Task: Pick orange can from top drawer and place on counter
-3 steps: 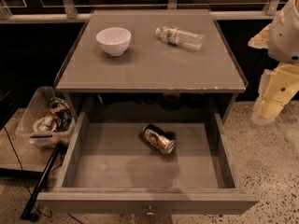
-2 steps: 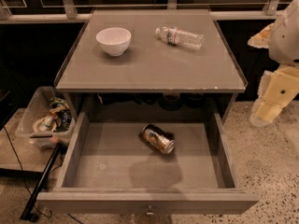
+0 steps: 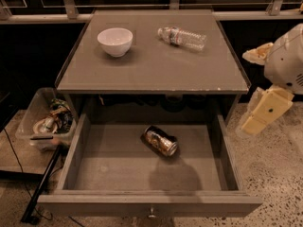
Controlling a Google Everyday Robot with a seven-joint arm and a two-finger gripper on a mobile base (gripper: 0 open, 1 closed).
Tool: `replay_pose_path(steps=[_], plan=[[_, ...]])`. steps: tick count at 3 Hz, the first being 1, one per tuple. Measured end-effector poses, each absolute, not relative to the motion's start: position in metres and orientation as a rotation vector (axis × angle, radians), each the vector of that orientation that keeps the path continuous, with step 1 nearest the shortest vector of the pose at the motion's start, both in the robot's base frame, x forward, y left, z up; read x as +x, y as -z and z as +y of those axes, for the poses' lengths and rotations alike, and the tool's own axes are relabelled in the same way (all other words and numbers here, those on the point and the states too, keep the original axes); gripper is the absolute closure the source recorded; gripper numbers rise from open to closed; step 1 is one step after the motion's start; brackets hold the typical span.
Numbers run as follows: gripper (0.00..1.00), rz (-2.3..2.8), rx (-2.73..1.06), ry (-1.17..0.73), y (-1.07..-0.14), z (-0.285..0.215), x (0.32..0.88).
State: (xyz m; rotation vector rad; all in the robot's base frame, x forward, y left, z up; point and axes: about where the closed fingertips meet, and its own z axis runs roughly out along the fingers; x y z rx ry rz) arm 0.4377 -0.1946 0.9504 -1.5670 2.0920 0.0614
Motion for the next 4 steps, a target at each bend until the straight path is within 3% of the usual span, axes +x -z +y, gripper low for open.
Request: replay_pose_path(steps=[4], plan=[[0.0, 2.117, -1.481, -0.242, -0.856, -0.155, 0.46]])
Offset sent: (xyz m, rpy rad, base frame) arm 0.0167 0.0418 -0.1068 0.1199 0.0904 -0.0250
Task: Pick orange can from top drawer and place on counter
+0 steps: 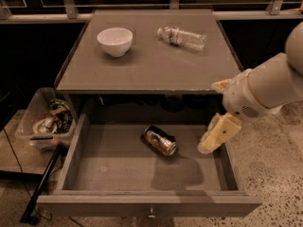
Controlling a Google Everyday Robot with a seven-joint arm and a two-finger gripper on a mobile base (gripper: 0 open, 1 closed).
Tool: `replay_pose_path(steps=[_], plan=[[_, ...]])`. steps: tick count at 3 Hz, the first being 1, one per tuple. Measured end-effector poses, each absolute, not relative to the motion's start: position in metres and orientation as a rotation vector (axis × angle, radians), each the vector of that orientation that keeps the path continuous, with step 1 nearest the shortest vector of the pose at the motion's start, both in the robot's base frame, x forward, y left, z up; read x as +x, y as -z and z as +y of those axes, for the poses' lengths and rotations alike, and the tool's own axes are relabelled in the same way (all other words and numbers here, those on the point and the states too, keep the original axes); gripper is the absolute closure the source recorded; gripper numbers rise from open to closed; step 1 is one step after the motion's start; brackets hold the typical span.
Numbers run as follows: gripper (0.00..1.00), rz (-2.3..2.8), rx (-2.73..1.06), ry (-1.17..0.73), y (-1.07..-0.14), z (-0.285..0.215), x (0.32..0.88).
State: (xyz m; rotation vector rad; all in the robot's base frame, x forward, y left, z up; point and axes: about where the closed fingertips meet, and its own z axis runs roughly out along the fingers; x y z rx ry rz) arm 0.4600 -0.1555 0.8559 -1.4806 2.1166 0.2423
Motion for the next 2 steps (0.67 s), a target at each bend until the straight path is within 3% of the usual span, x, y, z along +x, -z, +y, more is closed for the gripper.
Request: replay_pose_path(steps=[2], plan=[[0.0, 2.088, -1.449, -0.381, -0.783, -0.122, 0.49]])
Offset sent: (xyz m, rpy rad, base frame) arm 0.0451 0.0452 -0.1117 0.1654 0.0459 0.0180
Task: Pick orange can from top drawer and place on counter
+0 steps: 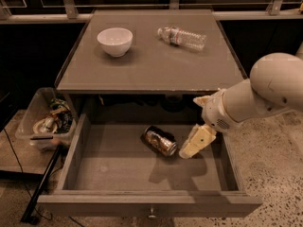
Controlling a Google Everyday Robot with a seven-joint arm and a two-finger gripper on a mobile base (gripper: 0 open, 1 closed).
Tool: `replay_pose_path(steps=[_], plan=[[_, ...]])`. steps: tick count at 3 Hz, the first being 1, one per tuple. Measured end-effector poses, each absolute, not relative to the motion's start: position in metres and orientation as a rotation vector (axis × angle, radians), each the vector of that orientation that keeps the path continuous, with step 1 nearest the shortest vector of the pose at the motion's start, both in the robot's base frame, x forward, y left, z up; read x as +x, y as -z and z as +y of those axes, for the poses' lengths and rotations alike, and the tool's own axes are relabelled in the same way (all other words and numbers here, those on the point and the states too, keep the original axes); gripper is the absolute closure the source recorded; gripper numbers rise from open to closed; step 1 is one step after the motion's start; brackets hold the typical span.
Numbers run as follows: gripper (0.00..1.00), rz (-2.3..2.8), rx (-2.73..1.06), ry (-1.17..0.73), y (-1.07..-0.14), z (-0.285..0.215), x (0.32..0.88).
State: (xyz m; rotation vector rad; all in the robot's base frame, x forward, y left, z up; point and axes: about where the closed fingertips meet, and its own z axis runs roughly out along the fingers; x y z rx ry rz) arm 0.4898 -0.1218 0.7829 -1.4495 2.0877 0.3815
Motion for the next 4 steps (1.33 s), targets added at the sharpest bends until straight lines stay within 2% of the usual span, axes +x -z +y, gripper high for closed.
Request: replay_pose_path(steps=[2, 4], plan=[[0.0, 1.97, -1.389, -0.505, -0.747, -0.113, 0.485], [0.0, 1.91, -1.357, -0.54, -0.733, -0.102, 0.486]])
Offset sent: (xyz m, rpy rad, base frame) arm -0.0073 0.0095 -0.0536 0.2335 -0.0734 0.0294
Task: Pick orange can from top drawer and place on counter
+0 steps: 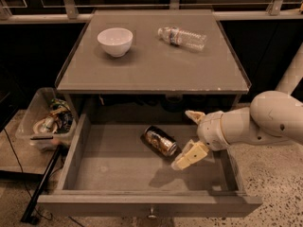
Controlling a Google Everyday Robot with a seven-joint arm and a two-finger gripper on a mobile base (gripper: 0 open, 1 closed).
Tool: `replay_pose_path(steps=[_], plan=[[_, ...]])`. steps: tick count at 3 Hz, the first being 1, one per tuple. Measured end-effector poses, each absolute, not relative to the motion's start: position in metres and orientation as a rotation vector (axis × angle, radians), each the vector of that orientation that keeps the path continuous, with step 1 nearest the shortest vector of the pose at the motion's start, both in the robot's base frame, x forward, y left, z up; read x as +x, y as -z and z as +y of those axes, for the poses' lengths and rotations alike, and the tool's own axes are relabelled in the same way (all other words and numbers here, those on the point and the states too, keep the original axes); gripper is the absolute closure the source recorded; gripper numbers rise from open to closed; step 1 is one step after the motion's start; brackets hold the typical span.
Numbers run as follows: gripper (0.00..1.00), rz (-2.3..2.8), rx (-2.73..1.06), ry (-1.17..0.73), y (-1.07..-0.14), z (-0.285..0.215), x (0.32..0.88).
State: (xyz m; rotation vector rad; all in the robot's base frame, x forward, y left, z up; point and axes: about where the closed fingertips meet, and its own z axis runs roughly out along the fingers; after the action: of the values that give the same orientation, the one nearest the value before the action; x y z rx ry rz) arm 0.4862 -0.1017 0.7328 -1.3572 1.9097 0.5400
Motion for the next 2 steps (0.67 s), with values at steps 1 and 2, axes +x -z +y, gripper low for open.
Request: replay_pose_path(steps=[1, 2], plan=[[0.0, 1.928, -1.345, -0.489, -0.723, -0.098, 0.493], [0.0, 1.94, -1.309, -0.428, -0.704, -0.097, 0.506]])
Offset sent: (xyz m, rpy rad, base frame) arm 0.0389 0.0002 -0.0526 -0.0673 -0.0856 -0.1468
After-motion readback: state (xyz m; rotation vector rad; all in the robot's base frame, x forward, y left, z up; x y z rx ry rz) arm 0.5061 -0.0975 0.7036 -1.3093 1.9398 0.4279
